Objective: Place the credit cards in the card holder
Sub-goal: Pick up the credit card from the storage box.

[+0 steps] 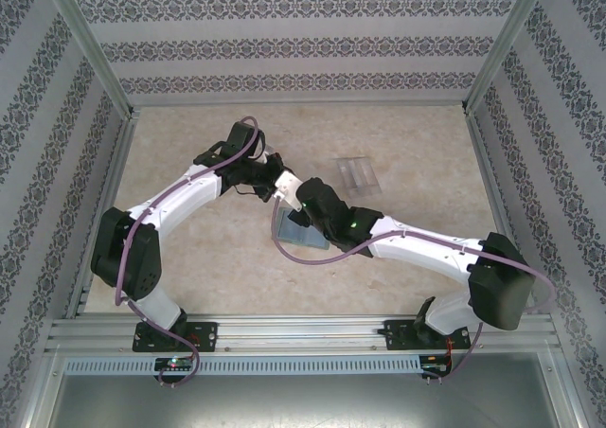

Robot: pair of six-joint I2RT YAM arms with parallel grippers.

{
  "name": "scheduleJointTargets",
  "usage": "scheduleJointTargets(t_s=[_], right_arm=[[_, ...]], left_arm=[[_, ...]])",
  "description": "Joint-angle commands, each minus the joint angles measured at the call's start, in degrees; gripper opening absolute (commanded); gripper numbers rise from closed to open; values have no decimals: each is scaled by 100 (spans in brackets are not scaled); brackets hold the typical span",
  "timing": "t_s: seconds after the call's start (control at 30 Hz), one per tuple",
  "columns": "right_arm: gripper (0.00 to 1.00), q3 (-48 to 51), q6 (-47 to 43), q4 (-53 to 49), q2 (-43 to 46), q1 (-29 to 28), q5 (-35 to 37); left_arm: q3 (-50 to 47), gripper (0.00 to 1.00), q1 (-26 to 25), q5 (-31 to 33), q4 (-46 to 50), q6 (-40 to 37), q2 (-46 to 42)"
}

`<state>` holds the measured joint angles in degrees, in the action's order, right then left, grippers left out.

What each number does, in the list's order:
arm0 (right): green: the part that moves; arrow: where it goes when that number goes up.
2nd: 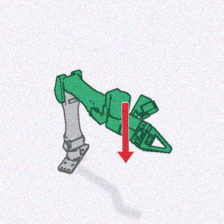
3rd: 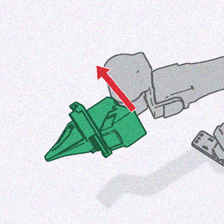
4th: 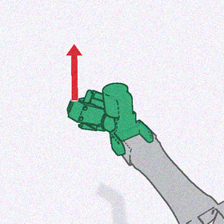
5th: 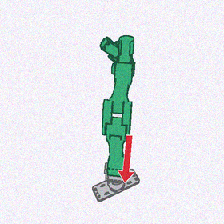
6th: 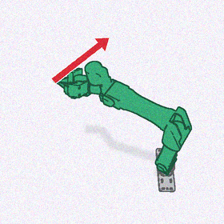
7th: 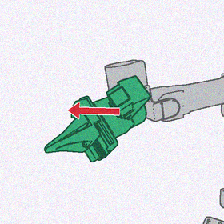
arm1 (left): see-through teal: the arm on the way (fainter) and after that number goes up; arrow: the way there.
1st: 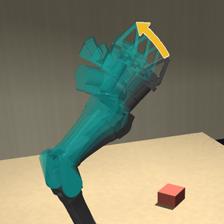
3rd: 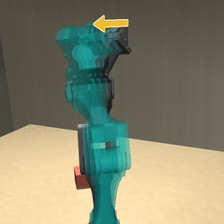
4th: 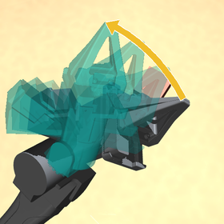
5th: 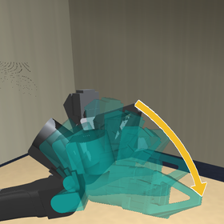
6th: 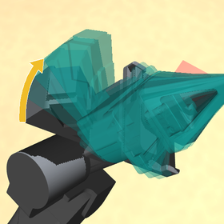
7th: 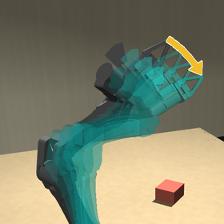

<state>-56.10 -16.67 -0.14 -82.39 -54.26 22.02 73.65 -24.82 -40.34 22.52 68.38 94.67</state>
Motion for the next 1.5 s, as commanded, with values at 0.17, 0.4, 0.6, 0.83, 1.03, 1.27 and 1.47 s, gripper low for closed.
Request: scheduleJointTargets(t_s=[0.17, 0.4, 0.6, 0.83, 1.03, 1.27, 1.47], right_arm=[[57, 944, 601, 72, 1434, 198, -1094], [62, 1442, 2520, -370, 2740, 2133, -3791], [60, 1130, 2961, -874, 2229, 3286, -6420], [60, 817, 2985, -1023, 1520, 3307, -7414], [49, 702, 2994, -887, 1047, 3219, -7877], [37, 645, 2995, -811, 883, 3237, -8094], [33, 557, 3084, -758, 708, 3225, -8412]], left_arm=[[229, 2, -67, -404, 50, -1213, 117], [509, 0, -83, 26, 791, -3462, 114], [431, 0, -170, -1257, 752, -5188, -11], [396, 0, -280, -2116, 823, -5947, -133], [492, 0, -287, -2282, 877, -6037, -107], [627, 0, -286, -2557, 1191, -6255, -8], [658, 1, -287, -2620, 1342, -6355, 34]])
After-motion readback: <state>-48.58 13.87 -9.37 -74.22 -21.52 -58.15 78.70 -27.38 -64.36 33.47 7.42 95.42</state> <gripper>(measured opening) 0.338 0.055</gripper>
